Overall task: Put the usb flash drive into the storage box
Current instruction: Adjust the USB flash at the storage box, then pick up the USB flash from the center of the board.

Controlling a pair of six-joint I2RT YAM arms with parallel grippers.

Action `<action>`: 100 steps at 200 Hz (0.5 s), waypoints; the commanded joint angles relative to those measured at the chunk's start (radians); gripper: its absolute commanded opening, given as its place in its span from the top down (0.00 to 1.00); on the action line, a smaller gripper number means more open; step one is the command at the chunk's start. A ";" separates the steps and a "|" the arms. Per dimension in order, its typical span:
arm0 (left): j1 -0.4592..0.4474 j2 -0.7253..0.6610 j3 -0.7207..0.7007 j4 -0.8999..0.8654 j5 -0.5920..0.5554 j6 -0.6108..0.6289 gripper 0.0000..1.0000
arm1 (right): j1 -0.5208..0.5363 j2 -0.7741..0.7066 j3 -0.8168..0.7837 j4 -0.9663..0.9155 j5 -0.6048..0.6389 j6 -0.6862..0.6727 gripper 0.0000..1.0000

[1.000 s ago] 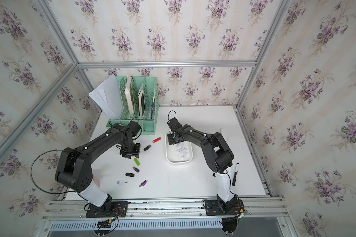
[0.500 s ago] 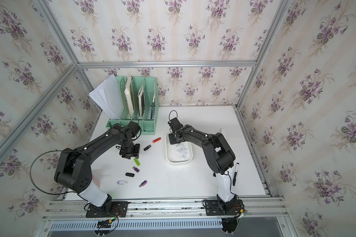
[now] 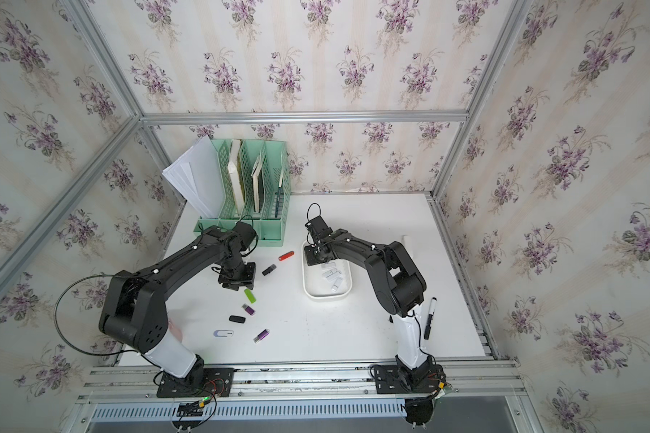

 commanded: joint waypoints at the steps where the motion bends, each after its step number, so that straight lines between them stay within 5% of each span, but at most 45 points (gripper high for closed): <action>1: 0.001 -0.004 0.001 -0.009 0.003 0.009 0.49 | 0.002 0.009 0.007 0.002 0.005 -0.004 1.00; 100: 0.002 -0.012 0.003 -0.015 -0.002 0.011 0.49 | -0.017 -0.040 -0.008 -0.059 0.236 0.027 1.00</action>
